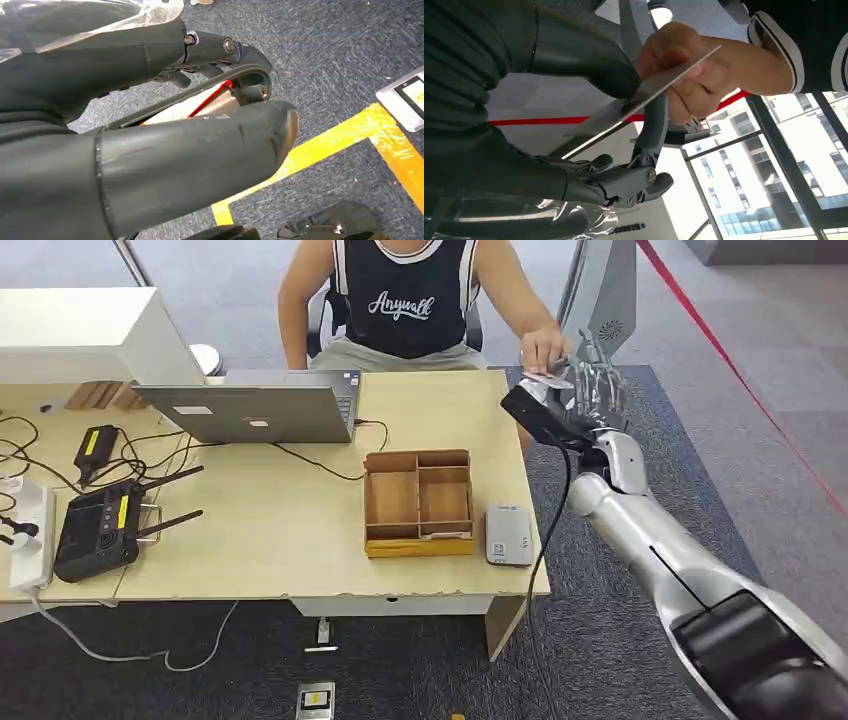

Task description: Pass the card to the sensor for recognition and then transmit it.

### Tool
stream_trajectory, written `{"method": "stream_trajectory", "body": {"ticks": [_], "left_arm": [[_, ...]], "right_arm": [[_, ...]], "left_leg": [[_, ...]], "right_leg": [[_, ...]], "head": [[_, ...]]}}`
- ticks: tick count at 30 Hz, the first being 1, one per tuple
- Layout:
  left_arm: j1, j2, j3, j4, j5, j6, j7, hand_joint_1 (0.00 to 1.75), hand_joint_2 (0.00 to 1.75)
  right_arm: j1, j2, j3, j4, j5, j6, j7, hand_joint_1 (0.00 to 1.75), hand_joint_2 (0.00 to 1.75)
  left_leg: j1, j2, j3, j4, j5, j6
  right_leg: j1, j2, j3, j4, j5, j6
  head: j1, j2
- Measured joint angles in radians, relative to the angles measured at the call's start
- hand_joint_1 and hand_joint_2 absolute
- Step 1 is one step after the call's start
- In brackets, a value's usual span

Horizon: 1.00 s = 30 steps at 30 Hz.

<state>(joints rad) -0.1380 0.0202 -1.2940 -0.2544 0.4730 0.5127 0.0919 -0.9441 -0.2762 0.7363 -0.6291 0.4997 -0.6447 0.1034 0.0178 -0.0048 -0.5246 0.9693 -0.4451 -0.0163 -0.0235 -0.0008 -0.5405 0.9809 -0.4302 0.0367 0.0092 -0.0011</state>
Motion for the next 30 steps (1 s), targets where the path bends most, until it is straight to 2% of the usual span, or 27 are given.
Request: {"method": "stream_trajectory", "body": {"ticks": [13,25,30], "left_arm": [[-0.002,-0.001,-0.01,0.0,-0.001,0.0,0.0,0.0,0.0],[-0.004,0.0,-0.016,0.0,-0.014,-0.01,0.001,0.0,0.0],[0.002,0.0,-0.016,0.0,0.015,0.003,0.0,0.0,0.0]], "right_arm": [[0.004,-0.007,0.0,0.0,0.0,0.0,0.001,1.75,1.75],[0.022,-0.027,0.001,-0.018,0.006,0.017,0.028,1.75,1.75],[0.068,-0.052,0.001,-0.064,-0.001,0.083,0.072,1.75,1.75]], "left_leg": [[0.0,0.0,0.0,0.0,0.0,0.0],[0.0,0.0,-0.001,0.0,0.0,0.0],[0.0,0.0,-0.001,0.0,0.0,0.0]], "right_leg": [[0.0,0.0,0.0,0.0,0.0,0.0],[0.0,0.0,-0.001,0.0,0.0,0.0],[0.0,0.0,-0.001,0.0,0.0,0.0]], "head": [[0.0,0.0],[0.0,0.0],[0.0,0.0]]}}
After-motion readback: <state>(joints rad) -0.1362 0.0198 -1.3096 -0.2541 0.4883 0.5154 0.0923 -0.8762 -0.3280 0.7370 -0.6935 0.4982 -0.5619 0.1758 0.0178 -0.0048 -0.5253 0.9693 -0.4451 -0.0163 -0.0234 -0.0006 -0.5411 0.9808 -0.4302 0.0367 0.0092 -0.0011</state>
